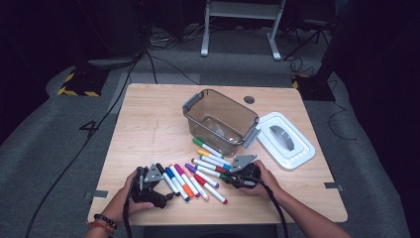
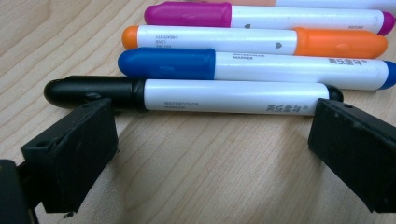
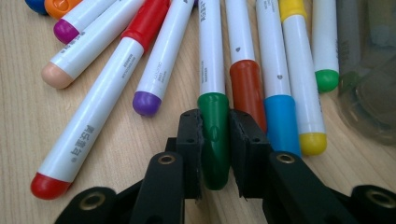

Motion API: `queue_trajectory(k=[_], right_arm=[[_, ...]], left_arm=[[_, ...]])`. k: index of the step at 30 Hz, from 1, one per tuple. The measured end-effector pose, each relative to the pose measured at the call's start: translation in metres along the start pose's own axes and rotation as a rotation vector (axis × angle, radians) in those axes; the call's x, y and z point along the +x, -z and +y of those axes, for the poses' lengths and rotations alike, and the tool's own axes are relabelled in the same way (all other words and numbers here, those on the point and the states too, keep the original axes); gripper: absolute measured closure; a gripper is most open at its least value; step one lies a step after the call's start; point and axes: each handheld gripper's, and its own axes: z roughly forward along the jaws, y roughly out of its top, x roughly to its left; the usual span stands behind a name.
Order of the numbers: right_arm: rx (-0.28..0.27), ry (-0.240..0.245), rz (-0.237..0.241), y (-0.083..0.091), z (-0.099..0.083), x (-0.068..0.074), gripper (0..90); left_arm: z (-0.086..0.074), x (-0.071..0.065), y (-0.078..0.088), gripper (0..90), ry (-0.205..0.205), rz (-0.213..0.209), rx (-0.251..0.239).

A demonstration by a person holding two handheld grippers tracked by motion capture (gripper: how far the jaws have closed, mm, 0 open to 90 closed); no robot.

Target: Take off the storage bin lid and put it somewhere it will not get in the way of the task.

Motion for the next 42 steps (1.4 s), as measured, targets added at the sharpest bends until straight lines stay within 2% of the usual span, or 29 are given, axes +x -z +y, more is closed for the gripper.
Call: queue_trajectory(k=[6, 11, 30, 36, 42], right_arm=[[-0.007, 0.016, -0.015, 0.004, 0.001, 0.001, 75.1], [-0.039, 0.018, -0.028, 0.013, 0.003, 0.0, 75.1], [-0.124, 0.072, -0.013, 0.043, 0.014, 0.001, 75.1], [-0.158, 0.08, -0.018, 0.055, 0.018, -0.001, 75.1], [-0.209, 0.08, -0.054, 0.076, 0.027, -0.008, 75.1]], left_arm=[[0.0, 0.0, 0.0, 1.7, -0.001, 0.001, 0.002], [0.0, 0.0, 0.0, 1.7, -0.002, 0.001, 0.002], [0.0, 0.0, 0.0, 1.7, -0.002, 0.001, 0.002], [0.0, 0.0, 0.0, 1.7, -0.003, 0.001, 0.003], [0.0, 0.0, 0.0, 1.7, -0.003, 0.001, 0.003]])
